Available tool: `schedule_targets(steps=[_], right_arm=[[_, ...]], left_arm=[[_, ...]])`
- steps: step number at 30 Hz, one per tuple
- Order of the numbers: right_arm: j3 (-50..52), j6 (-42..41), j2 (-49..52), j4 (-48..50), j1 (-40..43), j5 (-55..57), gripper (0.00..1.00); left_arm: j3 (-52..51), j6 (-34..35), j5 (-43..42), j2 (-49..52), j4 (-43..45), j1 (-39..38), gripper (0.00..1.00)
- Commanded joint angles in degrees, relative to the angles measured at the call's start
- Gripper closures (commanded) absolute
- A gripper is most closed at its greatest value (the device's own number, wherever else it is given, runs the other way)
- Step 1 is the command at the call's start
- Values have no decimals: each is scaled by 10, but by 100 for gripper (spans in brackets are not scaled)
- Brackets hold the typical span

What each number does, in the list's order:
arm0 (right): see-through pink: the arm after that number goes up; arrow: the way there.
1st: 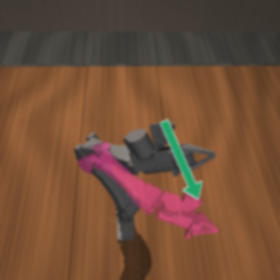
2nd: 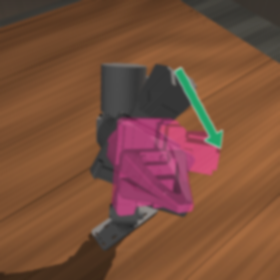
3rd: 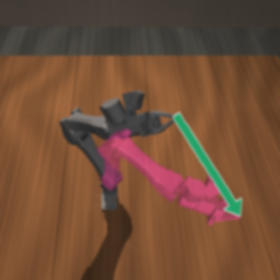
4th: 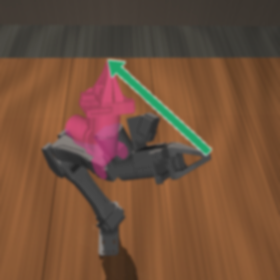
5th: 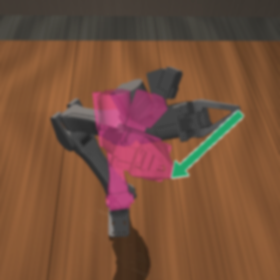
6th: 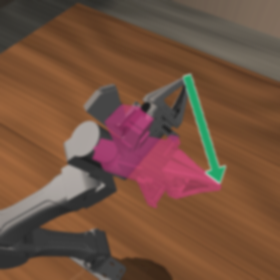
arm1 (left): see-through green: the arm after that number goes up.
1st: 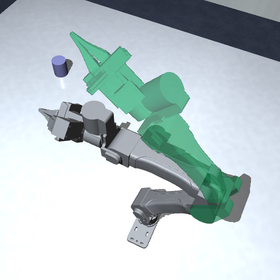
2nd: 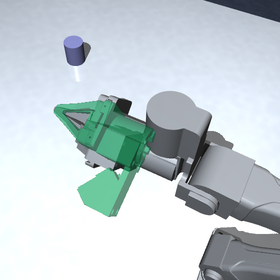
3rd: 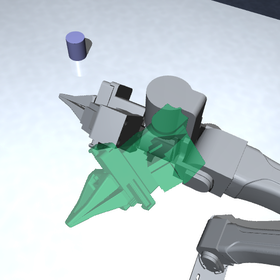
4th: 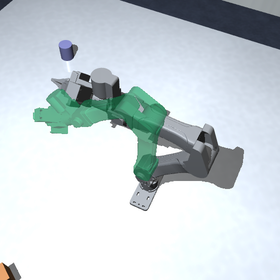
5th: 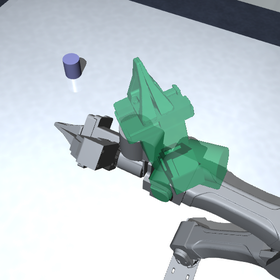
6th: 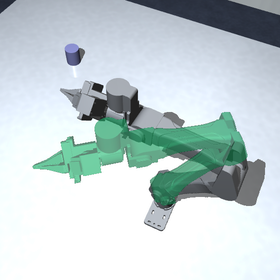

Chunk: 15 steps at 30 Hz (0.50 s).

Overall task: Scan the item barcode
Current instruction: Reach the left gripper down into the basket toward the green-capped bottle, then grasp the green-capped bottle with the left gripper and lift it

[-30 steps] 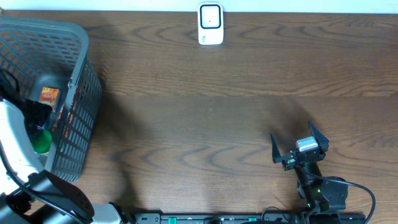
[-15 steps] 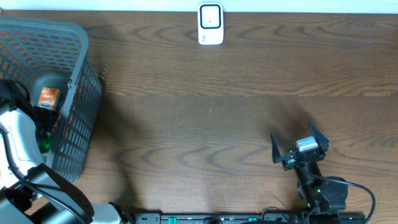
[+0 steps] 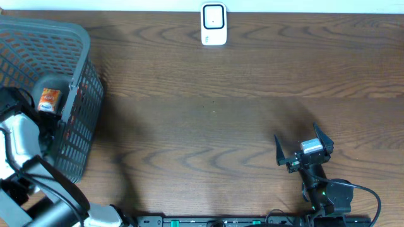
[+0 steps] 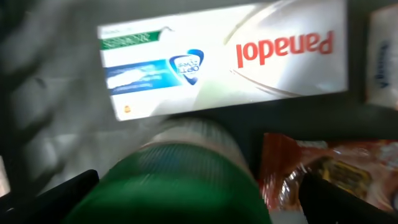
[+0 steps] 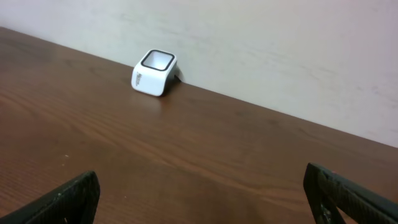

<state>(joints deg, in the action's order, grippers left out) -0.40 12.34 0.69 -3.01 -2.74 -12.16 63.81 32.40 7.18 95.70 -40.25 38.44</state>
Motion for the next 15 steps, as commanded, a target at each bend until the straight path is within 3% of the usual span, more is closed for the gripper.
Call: schedule_targets(steps=[1, 5, 15], right_arm=[[1, -7, -4, -2, 5, -1, 1], [1, -7, -4, -2, 5, -1, 1], [1, -7, -4, -2, 5, -2, 1]], left_arm=[[-5, 3, -7, 30, 5, 2, 1], [-5, 3, -6, 39, 9, 2, 2], [-4, -6, -5, 37, 8, 2, 26]])
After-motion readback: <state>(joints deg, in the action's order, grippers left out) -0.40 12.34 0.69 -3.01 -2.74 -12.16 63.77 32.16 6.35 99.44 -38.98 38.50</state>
